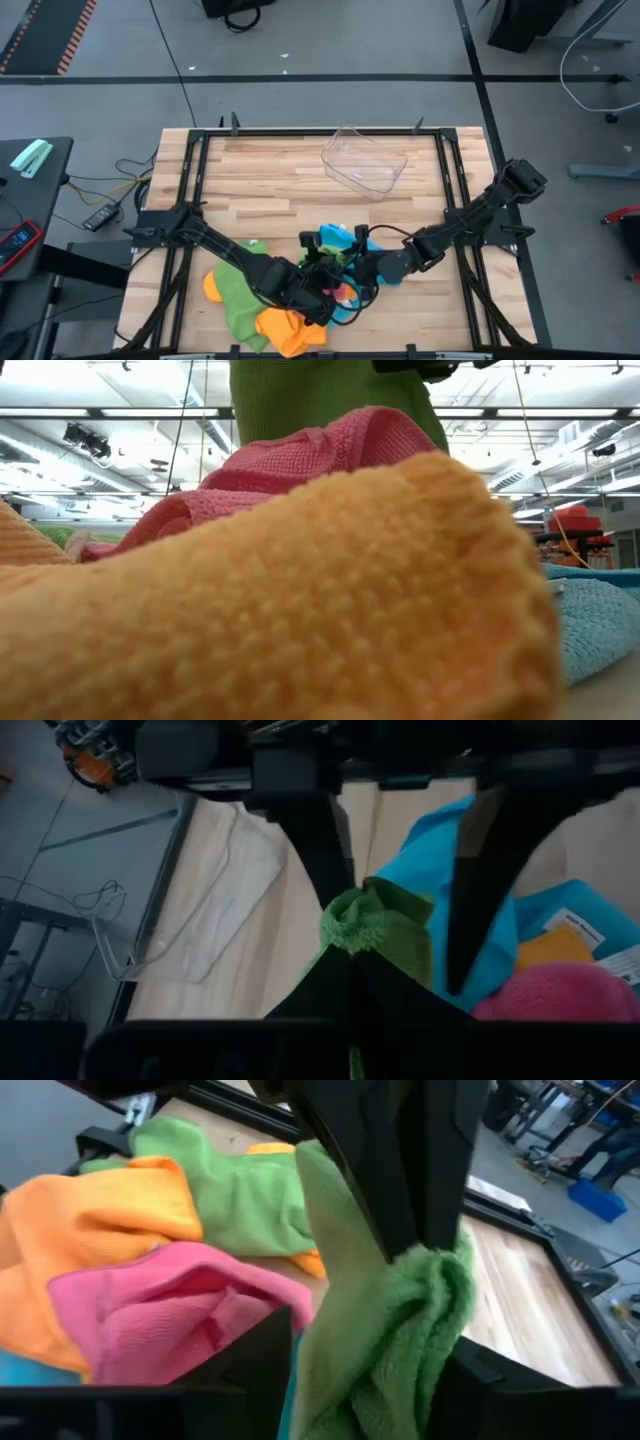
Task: Fold microfiber towels
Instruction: Fold the top green towel
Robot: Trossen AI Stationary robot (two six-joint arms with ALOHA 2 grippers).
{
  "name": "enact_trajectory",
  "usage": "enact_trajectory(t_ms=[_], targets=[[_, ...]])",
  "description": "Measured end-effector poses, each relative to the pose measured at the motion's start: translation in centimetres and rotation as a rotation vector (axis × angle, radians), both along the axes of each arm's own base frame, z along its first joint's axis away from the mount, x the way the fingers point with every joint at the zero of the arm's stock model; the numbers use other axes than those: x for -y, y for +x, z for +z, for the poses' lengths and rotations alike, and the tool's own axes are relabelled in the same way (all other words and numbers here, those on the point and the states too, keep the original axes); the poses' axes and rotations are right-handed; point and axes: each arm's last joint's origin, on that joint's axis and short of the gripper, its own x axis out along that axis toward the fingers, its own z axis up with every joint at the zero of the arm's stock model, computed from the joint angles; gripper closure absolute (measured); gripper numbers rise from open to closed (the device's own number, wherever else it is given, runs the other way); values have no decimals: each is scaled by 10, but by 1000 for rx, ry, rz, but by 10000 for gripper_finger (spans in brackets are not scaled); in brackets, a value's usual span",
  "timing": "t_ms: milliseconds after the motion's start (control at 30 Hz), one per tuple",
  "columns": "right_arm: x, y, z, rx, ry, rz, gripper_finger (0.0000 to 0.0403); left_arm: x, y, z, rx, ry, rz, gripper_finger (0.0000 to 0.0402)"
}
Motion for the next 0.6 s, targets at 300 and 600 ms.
enact_trajectory(t_ms=[300, 600], targets=[[6, 2, -1, -28, -57, 4, 359, 4, -5, -1, -28, 30, -16, 360], [8, 2, -4, -63, -107, 32, 393, 18, -25, 19, 47, -44, -29, 259]])
